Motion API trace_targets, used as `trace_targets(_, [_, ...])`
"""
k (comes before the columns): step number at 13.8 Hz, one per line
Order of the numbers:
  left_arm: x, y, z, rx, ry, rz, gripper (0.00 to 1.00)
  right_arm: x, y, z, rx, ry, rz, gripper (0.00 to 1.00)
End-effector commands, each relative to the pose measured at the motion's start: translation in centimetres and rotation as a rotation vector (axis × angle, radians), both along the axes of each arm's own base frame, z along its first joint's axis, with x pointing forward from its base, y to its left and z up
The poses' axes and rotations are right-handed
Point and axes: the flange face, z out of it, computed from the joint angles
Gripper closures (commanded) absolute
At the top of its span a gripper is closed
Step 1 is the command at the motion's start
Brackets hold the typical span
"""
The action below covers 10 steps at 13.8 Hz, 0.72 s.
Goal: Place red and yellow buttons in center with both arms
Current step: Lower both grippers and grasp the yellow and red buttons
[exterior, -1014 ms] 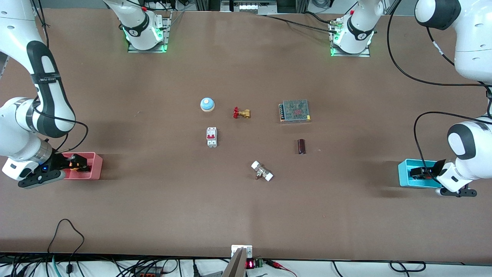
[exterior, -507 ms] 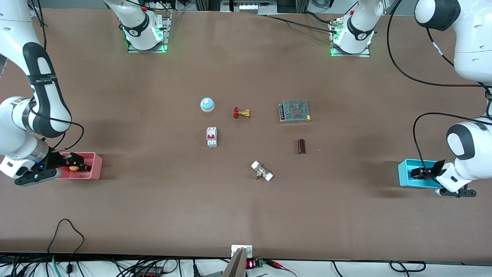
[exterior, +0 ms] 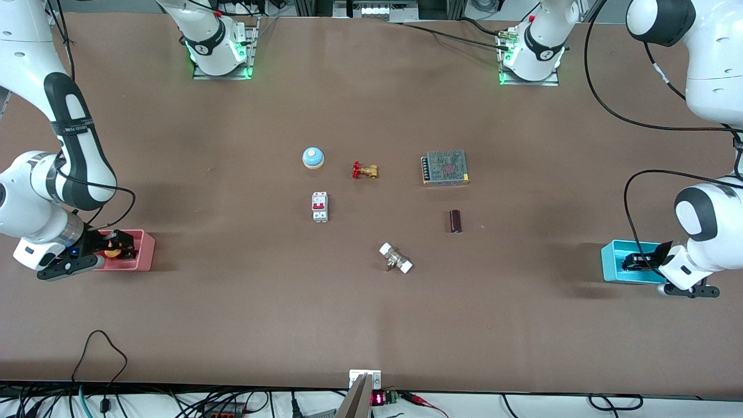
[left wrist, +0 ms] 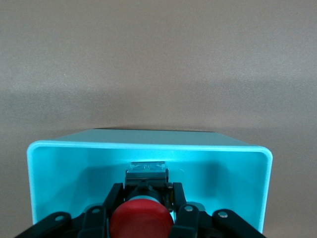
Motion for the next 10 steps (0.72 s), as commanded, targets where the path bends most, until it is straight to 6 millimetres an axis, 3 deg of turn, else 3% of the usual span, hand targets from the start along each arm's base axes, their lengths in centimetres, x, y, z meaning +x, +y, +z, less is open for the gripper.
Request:
trace_targets(1, [-0.1,0.3,0.0,-0.010,-0.002,-0.018,0.64,0.0,-0.1,-0.5,-0.006,-0.005,0.009,0.00])
trace_targets(6, [-0.8,0.4,0.3,-0.014,0.011,-0.038,0.70,-0.4,-0.6,-1.6,-0.005,0.005,0.004,0.01])
trace_targets(10, [-1.9,-0.2,6.1,0.000,-0.031,-0.056,0.71,-0.6,-0.6,-2.1,-0.003,0.014,0.004,0.08])
